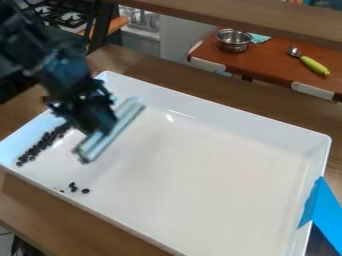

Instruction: Sweep into pile

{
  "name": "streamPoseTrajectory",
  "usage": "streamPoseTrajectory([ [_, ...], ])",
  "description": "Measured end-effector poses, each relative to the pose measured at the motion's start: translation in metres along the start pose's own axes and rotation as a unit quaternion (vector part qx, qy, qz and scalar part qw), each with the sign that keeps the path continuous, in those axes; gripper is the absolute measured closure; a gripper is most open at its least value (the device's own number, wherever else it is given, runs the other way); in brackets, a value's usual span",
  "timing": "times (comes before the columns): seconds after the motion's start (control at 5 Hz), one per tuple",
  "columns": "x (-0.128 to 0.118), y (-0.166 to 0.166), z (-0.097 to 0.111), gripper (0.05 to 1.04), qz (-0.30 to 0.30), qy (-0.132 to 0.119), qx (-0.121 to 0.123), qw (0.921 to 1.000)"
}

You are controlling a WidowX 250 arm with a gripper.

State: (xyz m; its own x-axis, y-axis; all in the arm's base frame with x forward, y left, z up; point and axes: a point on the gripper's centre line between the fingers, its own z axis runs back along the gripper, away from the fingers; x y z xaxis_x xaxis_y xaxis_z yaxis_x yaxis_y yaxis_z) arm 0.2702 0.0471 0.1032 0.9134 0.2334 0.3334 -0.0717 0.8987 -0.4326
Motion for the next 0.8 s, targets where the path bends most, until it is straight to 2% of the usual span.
streamPoseTrajectory([
  [0.2,-0.019,-0.033,-0.028,0.732,-0.027,0.021,-0.001,0.9994],
  [0.4,-0.022,-0.043,-0.049,0.732,-0.039,0.012,0.011,0.9991],
  [0.6,-0.030,-0.037,-0.067,0.732,-0.043,0.023,0.023,0.9985],
  [0.8,-0.034,-0.025,-0.066,0.732,-0.052,0.016,0.033,0.9980],
])
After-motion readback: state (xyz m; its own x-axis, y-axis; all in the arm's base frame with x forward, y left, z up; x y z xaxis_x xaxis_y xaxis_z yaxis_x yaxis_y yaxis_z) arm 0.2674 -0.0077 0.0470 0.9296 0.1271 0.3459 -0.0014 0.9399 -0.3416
